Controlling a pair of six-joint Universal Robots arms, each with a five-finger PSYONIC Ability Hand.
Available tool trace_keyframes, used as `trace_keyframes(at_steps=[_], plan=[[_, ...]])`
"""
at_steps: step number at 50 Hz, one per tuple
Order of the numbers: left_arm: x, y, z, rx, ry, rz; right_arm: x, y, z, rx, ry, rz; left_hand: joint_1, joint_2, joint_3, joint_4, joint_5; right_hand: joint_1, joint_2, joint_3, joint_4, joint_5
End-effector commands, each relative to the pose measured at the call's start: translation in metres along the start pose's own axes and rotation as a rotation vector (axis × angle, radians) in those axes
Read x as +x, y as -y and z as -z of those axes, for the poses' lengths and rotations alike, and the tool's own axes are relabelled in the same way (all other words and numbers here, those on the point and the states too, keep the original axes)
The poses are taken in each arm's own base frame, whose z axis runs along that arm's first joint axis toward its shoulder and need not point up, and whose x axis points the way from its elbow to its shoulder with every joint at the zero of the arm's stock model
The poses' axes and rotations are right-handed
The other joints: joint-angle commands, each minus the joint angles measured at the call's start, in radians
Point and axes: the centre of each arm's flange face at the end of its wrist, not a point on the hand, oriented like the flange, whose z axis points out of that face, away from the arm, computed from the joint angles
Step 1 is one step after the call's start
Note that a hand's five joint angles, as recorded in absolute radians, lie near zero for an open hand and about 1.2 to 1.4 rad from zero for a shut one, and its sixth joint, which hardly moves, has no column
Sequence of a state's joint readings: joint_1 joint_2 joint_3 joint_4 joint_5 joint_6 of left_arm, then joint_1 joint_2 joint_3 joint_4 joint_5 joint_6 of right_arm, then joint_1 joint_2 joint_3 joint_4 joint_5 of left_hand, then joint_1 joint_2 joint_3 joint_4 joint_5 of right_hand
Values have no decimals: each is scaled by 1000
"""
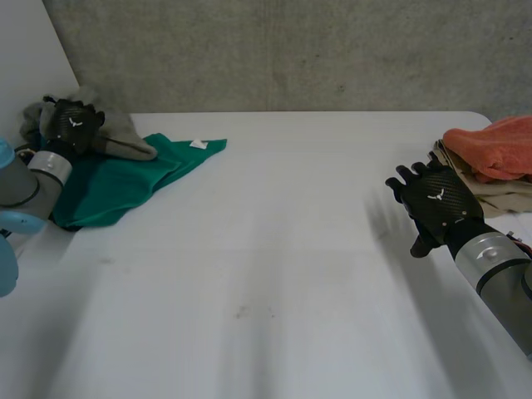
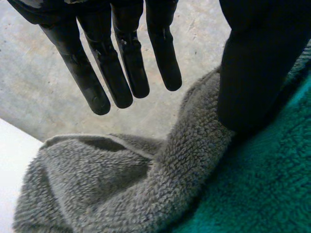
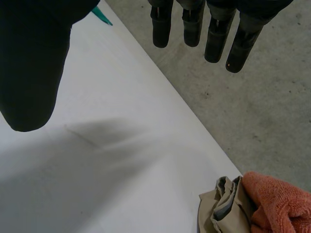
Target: Fold the laundry.
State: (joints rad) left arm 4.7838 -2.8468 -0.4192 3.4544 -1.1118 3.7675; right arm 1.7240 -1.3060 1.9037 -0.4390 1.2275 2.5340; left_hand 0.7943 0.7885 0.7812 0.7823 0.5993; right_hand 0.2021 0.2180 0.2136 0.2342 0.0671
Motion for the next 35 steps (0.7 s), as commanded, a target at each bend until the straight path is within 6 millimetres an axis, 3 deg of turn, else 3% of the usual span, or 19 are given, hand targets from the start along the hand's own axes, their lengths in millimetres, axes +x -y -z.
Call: trace_keyframes(at_steps=[1, 2, 10, 14, 17, 18, 21, 22, 25, 26, 29, 30, 33, 34, 35], plan=[[6, -2, 0, 14, -28, 3, 0, -1, 0, -5, -1, -2, 525, 531, 538, 537, 546, -28, -44, -39, -60, -67], [6, -2, 1, 12, -28, 4, 0, -1, 0, -5, -1, -2, 601, 607, 614, 613, 622, -28, -44, -39, -60, -67], [3, -5, 0, 1, 11, -2, 0, -2, 1, -8, 0, -3, 602, 608, 615, 614, 622, -28, -44, -39, -60, -67], [7, 6, 3, -7, -7, 11, -1, -3, 1, -10, 2, -4, 602, 608, 615, 614, 622, -28, -44, -39, -60, -67], [-3, 42, 8, 9, -16, 36, -1, -3, 1, -12, 1, -5, 602, 608, 615, 614, 622, -28, -44, -39, -60, -67], [-2, 62, 13, 22, -30, 82, 1, -3, 1, -11, -1, -5, 602, 608, 615, 614, 622, -28, -44, -39, -60, -67], [4, 104, 19, 78, -53, 171, 2, -4, 1, -13, -3, -6, 602, 608, 615, 614, 622, -28, -44, -39, -60, -67], [9, 138, 25, 129, -72, 238, 2, -4, 1, -13, -3, -6, 602, 608, 615, 614, 622, -28, -44, -39, -60, -67], [20, 178, 41, 169, -123, 345, 2, -4, 1, -13, -3, -6, 602, 608, 615, 614, 622, -28, -44, -39, -60, -67], [31, 201, 55, 183, -168, 411, 2, -4, 1, -13, -5, -7, 602, 608, 615, 614, 622, -28, -44, -39, -60, -67], [51, 238, 80, 202, -246, 506, 6, -4, 1, -14, -16, -5, 602, 608, 615, 614, 622, -28, -44, -39, -60, -67], [69, 266, 100, 224, -313, 557, 8, -4, 1, -12, -21, -4, 602, 608, 615, 614, 622, -28, -44, -39, -60, -67], [104, 303, 135, 251, -437, 626, 10, -4, 1, -12, -26, -4, 602, 608, 615, 614, 622, -28, -44, -39, -60, -67], [131, 318, 157, 256, -520, 657, 11, -5, 1, -13, -29, -3, 602, 608, 615, 614, 622, -28, -44, -39, -60, -67], [144, 325, 168, 255, -563, 667, 12, -5, 1, -14, -32, -3, 602, 608, 615, 614, 622, -28, -44, -39, -60, -67]])
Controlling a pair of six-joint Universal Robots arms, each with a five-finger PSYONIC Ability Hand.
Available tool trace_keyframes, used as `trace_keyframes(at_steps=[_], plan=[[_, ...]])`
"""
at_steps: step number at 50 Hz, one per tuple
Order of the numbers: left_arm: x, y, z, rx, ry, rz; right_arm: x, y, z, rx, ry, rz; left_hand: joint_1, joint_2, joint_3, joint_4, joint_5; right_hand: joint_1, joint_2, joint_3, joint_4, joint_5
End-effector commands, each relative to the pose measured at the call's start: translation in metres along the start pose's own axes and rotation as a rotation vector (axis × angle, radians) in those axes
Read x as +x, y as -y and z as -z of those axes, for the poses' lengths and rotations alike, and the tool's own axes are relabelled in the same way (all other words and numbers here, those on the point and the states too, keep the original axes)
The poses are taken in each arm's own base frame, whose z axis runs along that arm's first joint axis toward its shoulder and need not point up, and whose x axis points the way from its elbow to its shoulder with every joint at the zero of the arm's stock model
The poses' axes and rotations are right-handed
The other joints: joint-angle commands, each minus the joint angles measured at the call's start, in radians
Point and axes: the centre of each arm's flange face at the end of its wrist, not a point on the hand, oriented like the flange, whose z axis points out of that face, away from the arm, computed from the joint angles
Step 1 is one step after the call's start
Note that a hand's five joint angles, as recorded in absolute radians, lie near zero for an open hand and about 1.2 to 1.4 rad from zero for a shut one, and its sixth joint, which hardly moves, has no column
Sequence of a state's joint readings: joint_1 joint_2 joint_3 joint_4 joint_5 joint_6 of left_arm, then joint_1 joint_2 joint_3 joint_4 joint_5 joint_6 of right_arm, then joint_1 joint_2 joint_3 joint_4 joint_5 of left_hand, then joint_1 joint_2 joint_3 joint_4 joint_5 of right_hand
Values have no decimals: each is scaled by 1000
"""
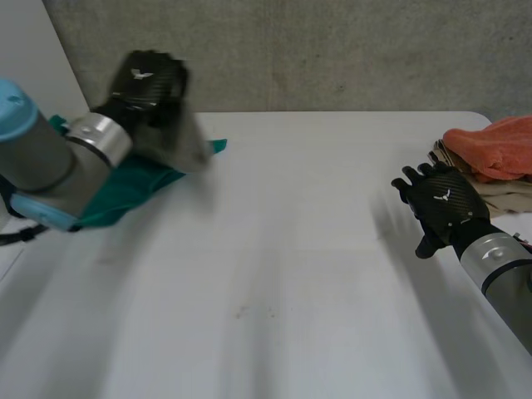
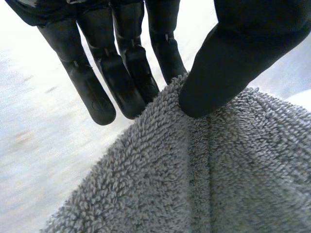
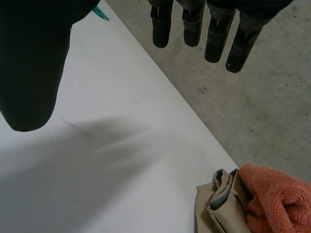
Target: Fold the laundry.
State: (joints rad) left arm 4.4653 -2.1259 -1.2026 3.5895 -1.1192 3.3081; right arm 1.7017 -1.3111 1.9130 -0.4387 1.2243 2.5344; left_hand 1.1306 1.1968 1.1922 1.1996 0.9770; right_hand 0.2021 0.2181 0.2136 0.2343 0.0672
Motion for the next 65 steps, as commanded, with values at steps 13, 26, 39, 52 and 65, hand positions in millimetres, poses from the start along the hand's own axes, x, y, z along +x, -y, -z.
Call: trace_keyframes(at_steps=[13, 26, 39, 52, 65], plan=[[223, 16, 76, -131, -436, 129, 10, 1, 0, -9, -16, -8, -891, -957, -952, -960, -912, -28, -44, -39, -60, -67], [139, 14, 103, -408, -33, 46, 35, 36, 14, -17, 38, -40, -835, -901, -897, -904, -856, -28, -44, -39, -60, -67], [147, -23, 142, -589, -24, 54, -26, 61, 25, -99, 404, -110, -703, -769, -764, -772, -724, -28, -44, -39, -60, -67], [169, -56, 147, -673, -87, 59, -99, 61, -17, 42, 569, 139, -615, -681, -677, -684, -636, -28, -44, -39, -60, -67], [183, -62, 141, -667, -125, 45, -119, 54, -42, 60, 570, 198, 266, 199, 204, 197, 245, 1073, 1057, 1061, 1041, 1033]])
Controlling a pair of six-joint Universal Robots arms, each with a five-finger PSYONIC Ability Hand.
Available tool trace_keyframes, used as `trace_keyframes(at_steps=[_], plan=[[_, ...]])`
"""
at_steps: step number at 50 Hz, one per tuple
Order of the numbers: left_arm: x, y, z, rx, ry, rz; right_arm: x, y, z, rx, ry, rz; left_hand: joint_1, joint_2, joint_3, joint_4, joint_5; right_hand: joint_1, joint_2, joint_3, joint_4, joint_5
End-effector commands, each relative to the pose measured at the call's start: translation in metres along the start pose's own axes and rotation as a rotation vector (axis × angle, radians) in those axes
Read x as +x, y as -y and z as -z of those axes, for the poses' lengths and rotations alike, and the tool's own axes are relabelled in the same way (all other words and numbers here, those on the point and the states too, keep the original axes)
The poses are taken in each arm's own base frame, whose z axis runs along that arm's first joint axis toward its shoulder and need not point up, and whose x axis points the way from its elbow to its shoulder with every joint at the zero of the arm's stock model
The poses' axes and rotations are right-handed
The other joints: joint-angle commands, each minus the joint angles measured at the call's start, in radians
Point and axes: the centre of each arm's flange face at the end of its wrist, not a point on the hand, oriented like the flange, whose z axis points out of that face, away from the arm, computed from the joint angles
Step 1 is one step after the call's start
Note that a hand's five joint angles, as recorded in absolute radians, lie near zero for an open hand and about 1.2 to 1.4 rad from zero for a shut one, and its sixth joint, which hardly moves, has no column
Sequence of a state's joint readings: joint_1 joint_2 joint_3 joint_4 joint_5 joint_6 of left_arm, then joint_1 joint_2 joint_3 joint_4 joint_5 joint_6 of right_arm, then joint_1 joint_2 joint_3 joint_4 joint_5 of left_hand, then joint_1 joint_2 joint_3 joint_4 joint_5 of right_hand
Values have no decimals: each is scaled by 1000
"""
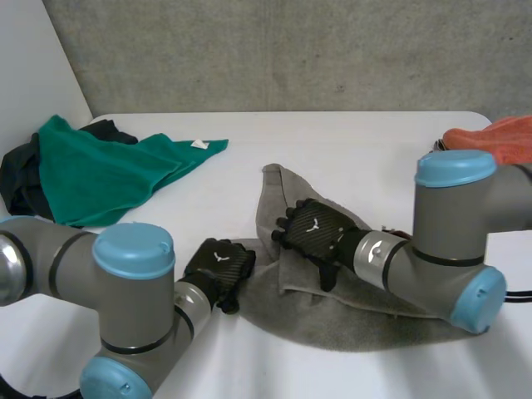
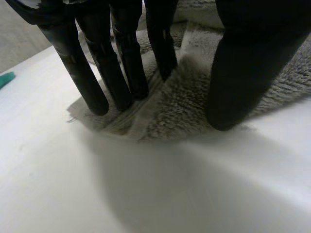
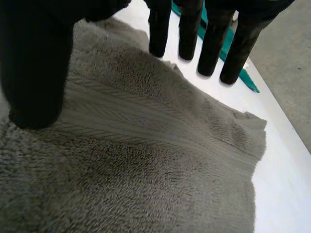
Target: Fold the laundry.
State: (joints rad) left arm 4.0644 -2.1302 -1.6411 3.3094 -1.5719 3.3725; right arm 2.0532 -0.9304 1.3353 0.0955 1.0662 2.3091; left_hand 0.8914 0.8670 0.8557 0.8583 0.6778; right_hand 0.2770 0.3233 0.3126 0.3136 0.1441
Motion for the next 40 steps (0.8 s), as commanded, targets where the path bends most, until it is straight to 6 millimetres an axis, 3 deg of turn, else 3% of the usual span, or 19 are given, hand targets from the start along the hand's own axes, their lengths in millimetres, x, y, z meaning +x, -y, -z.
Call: trace_keyframes(at_steps=[1, 7, 9, 10, 12, 13, 14, 16, 17, 20, 26, 34, 40], plan=[[4, 8, -4, 28, -6, -21, 12, -1, -13, -2, -48, 15, 505, 529, 541, 538, 544, 1118, 1072, 1082, 1081, 1076], [-8, 43, -12, 130, 56, -19, 56, 21, -10, 71, -285, 1, 505, 529, 541, 538, 544, 1119, 1073, 1084, 1083, 1078], [-16, 56, -13, 167, 94, -14, 75, 38, 0, 118, -383, -1, 505, 529, 541, 538, 544, 1119, 1073, 1084, 1083, 1078], [-27, 74, -11, 218, 140, -6, 93, 53, 14, 160, -473, -4, 505, 529, 541, 538, 544, 1119, 1073, 1084, 1083, 1078], [-44, 93, -6, 270, 196, 7, 115, 61, 30, 187, -566, -16, 505, 529, 541, 538, 544, 1119, 1073, 1084, 1083, 1078], [-56, 103, -3, 296, 230, 15, 138, 61, 47, 194, -645, -34, 505, 529, 541, 538, 544, 1119, 1073, 1084, 1083, 1078], [-75, 114, 2, 327, 283, 17, 148, 58, 54, 186, -678, -41, 505, 529, 541, 538, 544, 1119, 1073, 1084, 1083, 1078], [-95, 123, 8, 352, 337, 7, 169, 46, 71, 152, -742, -57, 505, 529, 541, 538, 544, 1119, 1073, 1084, 1083, 1078], [-107, 129, 14, 370, 373, -12, 174, 41, 76, 137, -756, -62, 505, 529, 541, 538, 544, 1119, 1073, 1084, 1083, 1078], [-116, 138, 24, 396, 409, -48, 182, 18, 85, 59, -768, -101, 505, 529, 541, 538, 544, 1119, 1073, 1084, 1083, 1078], [-113, 126, 30, 359, 401, -57, 166, -13, 102, -104, -709, -190, 505, 529, 541, 538, 544, 1119, 1073, 1084, 1083, 1078], [-102, 69, 26, 188, 343, -46, 117, -61, 110, -338, -507, -245, 505, 529, 541, 538, 544, 1119, 1073, 1084, 1083, 1078], [-97, 52, 24, 141, 294, -46, 90, -72, 109, -389, -417, -239, 505, 529, 541, 538, 544, 1119, 1073, 1084, 1083, 1078]])
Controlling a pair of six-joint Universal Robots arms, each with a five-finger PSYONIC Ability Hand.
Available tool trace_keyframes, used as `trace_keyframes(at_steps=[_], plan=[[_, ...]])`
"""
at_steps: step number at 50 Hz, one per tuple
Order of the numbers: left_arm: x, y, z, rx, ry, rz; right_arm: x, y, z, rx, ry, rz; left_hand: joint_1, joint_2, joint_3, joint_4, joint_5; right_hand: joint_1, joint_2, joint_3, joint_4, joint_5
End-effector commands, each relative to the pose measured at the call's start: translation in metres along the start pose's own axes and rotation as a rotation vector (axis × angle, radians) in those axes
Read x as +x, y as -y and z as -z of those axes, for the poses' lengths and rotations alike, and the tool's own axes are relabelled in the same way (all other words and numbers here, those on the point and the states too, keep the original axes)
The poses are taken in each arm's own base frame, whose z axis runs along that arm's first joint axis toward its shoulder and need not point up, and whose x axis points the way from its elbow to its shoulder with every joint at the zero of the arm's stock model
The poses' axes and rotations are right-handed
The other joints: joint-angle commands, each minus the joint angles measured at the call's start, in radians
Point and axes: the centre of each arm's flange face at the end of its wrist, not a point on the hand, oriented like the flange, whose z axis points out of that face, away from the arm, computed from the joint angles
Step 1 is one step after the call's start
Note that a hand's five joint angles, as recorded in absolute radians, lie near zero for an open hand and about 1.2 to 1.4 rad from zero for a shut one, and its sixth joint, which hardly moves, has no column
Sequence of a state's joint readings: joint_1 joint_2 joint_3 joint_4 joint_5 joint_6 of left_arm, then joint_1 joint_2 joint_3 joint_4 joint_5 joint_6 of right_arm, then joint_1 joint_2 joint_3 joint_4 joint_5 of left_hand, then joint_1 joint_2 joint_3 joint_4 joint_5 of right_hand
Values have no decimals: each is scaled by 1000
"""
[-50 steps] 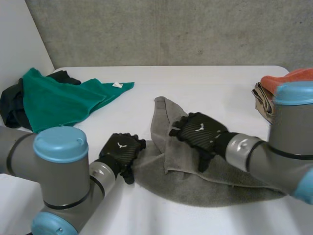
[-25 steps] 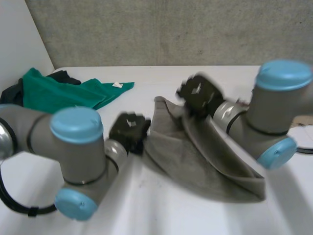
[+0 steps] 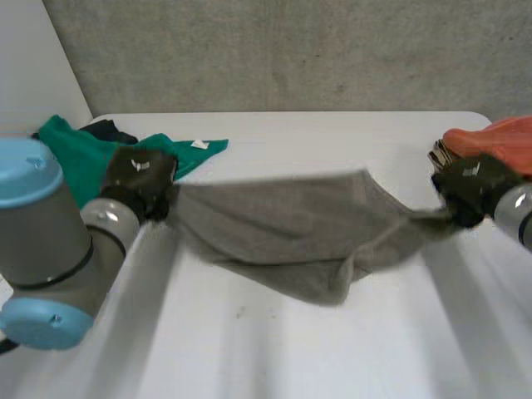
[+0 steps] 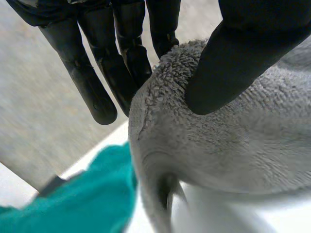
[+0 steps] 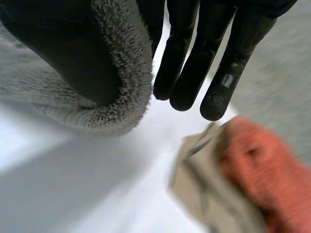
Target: Fold the laundry.
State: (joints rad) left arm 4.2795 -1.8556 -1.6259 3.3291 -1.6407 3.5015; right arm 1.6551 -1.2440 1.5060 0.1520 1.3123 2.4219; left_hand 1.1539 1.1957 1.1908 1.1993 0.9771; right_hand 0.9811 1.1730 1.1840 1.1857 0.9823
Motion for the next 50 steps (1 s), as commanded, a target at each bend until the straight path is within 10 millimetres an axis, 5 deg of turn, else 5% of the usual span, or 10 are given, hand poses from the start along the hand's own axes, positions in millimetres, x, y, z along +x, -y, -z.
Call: trace_keyframes(at_steps=[1, 8, 14, 20, 23, 27, 31, 35, 42, 50], plan=[[4, -27, 3, -78, -50, 3, -28, -27, 9, -81, 113, 38, 228, 186, 191, 183, 231, 415, 223, 212, 211, 239], [-10, -20, -1, -50, -25, 15, -12, -24, 15, -62, 63, 39, 181, 139, 144, 136, 183, 415, 223, 212, 211, 239], [0, -19, 2, -28, -107, 17, -13, -28, 24, -100, 86, 66, 184, 142, 147, 139, 186, 415, 223, 212, 211, 239], [7, -20, 7, -27, -142, 19, -23, -46, 79, -323, 324, 247, 181, 139, 144, 136, 183, 408, 216, 205, 203, 232], [7, -14, 7, -5, -144, 12, -18, -40, 86, -319, 336, 266, 181, 139, 144, 136, 183, -795, -987, -998, -999, -970], [2, 1, 6, 45, -128, 8, 4, -12, 86, -179, 182, 255, 184, 142, 147, 139, 186, -807, -998, -1009, -1011, -982], [-1, 21, 4, 113, -115, 2, 30, 16, 75, -22, 34, 163, 190, 148, 153, 144, 192, -807, -998, -1009, -1011, -982], [0, 54, 7, 217, -118, -6, 35, 33, 55, 74, 25, 63, 196, 154, 159, 150, 198, -807, -998, -1009, -1011, -982], [9, 91, 14, 342, -136, -66, -17, 80, 5, 262, 196, 76, 213, 172, 177, 168, 216, -807, -998, -1009, -1011, -982], [30, 124, 45, 512, -263, -211, -53, 61, -66, 334, 332, 82, 216, 175, 179, 171, 219, -807, -998, -1009, -1011, -982]])
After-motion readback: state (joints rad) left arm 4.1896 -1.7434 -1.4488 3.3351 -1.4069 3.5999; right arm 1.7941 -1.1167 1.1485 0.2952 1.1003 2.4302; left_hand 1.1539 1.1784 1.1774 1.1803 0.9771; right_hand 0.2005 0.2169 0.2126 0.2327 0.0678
